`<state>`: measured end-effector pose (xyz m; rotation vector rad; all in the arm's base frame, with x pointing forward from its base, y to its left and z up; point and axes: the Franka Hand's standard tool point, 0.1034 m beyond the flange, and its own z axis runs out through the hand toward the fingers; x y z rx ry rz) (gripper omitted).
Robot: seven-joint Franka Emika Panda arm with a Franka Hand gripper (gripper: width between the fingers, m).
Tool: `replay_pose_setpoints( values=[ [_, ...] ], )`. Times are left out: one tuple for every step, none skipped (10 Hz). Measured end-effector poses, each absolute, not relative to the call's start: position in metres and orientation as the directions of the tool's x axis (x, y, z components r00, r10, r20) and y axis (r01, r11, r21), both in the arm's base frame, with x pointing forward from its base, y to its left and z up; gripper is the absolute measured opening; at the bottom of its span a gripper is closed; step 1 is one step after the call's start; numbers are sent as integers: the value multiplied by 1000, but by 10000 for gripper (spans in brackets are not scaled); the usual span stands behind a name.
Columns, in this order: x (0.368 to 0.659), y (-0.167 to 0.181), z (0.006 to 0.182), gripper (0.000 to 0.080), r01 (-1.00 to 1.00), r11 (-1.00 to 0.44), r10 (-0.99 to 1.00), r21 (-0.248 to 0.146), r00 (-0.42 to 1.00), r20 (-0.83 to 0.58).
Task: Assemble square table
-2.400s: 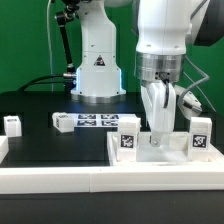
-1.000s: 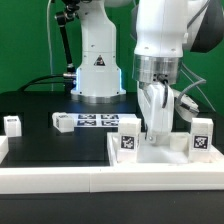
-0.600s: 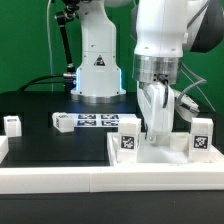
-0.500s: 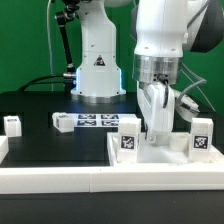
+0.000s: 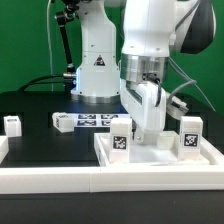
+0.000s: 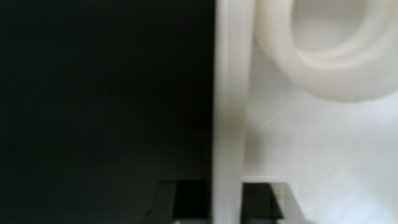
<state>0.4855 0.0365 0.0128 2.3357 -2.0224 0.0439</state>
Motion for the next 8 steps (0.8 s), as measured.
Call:
replay_pose_setpoints(
  values=[
    [484,36,13,64,-979,-202,-978,25,203,54],
    [481,33,13,65,-969,-244,-968,33,245,52],
    [480,32,13,65,-965,-261,-963,35,263,52],
    [478,30,13,65,-948,-315,-947,41,317,50],
    [475,26,13,67,-926,-375,-925,48,377,48],
    [473,19,13,70,-897,-438,-897,56,440,49],
    [473,12,13,70,-877,-477,-876,60,480,52],
    [472,7,13,71,-845,-531,-843,66,535,51]
  ],
)
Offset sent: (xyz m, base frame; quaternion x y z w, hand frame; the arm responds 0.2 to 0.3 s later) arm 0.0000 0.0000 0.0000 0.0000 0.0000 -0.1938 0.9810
